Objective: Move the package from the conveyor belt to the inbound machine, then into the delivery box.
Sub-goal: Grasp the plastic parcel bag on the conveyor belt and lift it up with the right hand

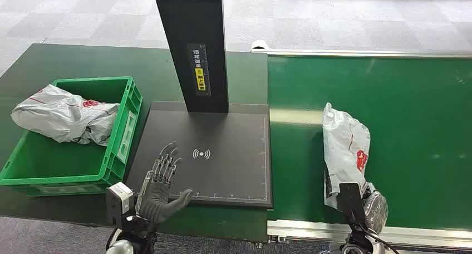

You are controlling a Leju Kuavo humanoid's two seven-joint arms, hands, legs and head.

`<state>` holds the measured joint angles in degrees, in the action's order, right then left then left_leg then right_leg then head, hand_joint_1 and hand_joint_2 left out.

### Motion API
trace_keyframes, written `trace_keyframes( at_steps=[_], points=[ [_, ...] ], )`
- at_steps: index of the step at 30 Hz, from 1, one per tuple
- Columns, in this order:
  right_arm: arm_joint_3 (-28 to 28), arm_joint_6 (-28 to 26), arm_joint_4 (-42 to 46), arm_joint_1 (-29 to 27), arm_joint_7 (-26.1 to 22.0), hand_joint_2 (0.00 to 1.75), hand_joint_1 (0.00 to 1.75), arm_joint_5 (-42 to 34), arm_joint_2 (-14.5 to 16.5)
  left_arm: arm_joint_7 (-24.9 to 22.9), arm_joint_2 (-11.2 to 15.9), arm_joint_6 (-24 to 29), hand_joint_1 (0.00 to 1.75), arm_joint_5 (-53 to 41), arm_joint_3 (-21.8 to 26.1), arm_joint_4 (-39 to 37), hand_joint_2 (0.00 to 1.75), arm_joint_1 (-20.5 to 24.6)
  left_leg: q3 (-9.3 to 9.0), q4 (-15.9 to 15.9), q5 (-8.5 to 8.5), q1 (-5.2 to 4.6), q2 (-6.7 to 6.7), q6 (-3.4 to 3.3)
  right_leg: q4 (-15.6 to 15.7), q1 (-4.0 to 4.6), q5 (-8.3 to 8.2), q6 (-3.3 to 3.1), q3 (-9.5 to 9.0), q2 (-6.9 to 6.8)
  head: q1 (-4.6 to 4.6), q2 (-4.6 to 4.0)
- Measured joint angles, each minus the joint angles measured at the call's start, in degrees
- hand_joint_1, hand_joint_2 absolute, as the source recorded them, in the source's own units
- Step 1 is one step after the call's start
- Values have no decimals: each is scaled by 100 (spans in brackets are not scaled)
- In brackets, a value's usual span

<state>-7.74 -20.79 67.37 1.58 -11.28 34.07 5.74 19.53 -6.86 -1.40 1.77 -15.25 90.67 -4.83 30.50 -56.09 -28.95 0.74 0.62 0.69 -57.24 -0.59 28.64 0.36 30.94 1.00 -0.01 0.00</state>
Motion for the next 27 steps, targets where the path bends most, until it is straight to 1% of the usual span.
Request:
trace_keyframes(
  at_steps=[2,6,9,11,13,15,21,27],
  points=[
    [186,-66,388,-56,2,175,175,96,-9,41,8,79,0,-26,25,34,175,-17,1,0,0,0,0,0,0,0,0,0,1,0,1,0],
    [882,-267,1685,-120,69,175,175,463,-83,101,34,238,0,-126,173,190,175,-22,-5,1,1,1,-1,1,-1,1,0,0,-2,0,2,0],
    [1194,-312,2204,-130,91,175,175,493,-132,100,44,247,0,-167,257,261,175,-20,-6,0,2,0,0,1,0,1,0,0,-6,-2,2,0],
    [1330,-332,2415,-135,6,175,175,452,-158,123,47,273,0,-219,296,296,175,-19,-5,0,2,0,0,1,-1,0,0,0,-8,-2,2,0],
    [1478,-290,2572,-107,-133,175,175,364,-180,163,48,317,0,-299,352,343,175,-2,-5,0,2,0,0,0,-1,0,0,0,-8,-1,3,0],
    [1683,-129,2674,-11,-187,175,175,236,-189,179,48,351,0,-357,442,401,175,53,-6,0,2,0,-1,1,-1,0,-1,0,-8,-1,2,0],
    [2268,203,2708,306,-132,175,175,-53,-189,155,39,366,0,-416,679,497,175,205,-8,1,5,2,1,2,-4,3,0,-1,-8,-4,2,0],
    [2879,823,2427,534,-43,175,175,-551,-117,153,5,367,0,-418,777,532,175,278,-5,1,5,2,1,2,-5,3,0,0,-7,-3,3,0]
  ],
)
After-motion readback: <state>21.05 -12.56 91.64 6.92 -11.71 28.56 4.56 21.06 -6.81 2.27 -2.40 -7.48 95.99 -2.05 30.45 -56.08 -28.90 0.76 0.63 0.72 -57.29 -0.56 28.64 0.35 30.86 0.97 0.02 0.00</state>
